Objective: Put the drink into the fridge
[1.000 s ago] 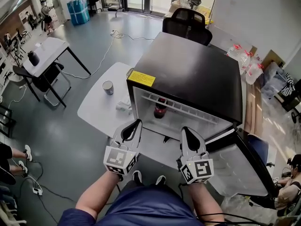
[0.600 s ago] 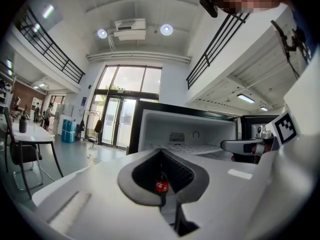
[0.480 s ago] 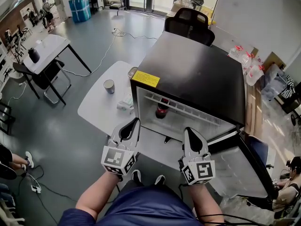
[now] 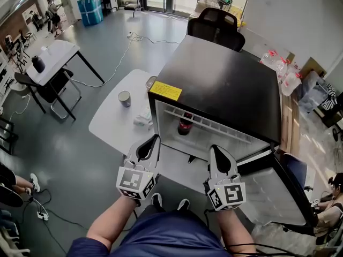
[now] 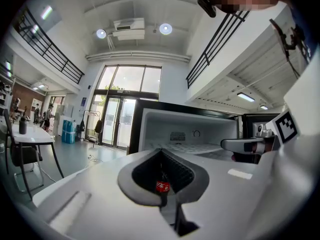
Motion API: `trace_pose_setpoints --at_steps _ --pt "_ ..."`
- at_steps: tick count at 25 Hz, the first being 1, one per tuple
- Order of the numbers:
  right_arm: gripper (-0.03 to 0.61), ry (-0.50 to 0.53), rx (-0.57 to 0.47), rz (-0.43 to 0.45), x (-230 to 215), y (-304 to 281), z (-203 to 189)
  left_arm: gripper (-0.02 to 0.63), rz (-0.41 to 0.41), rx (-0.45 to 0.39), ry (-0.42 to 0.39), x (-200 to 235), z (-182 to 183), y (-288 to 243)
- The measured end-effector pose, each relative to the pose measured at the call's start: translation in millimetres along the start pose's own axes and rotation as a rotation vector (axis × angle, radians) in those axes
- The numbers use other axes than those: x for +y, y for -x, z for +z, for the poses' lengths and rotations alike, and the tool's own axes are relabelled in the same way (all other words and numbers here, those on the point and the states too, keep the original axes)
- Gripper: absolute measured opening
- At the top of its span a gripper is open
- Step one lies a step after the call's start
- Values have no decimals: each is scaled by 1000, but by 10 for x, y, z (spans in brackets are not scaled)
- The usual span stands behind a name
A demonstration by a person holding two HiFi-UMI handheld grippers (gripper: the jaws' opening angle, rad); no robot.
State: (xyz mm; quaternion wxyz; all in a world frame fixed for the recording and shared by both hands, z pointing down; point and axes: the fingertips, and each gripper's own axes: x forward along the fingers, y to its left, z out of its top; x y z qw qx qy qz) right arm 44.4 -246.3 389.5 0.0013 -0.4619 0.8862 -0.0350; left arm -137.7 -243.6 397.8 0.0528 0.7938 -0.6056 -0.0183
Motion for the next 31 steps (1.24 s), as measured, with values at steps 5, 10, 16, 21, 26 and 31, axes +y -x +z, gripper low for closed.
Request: trace_pose_setpoints --at_steps 5,10,16,21,26,31 --pt "6 4 4 9 9 -16 -3 5 2 7 -2 -2 -23 -13" --pt "6 -6 -4 9 -3 -15 -29 5 6 9 -8 -4 -32 -14" --pt "6 3 8 20 13 3 -4 5 3 14 -30 -52 -33 -6" --pt "6 2 12 28 9 18 -23 6 9 -15 -25 -66 13 2" --pt "6 4 16 39 4 31 -37 6 16 -14 -25 -90 -2 -13" --pt "6 0 16 43 -31 62 -34 6 10 10 -27 -156 -80 -36"
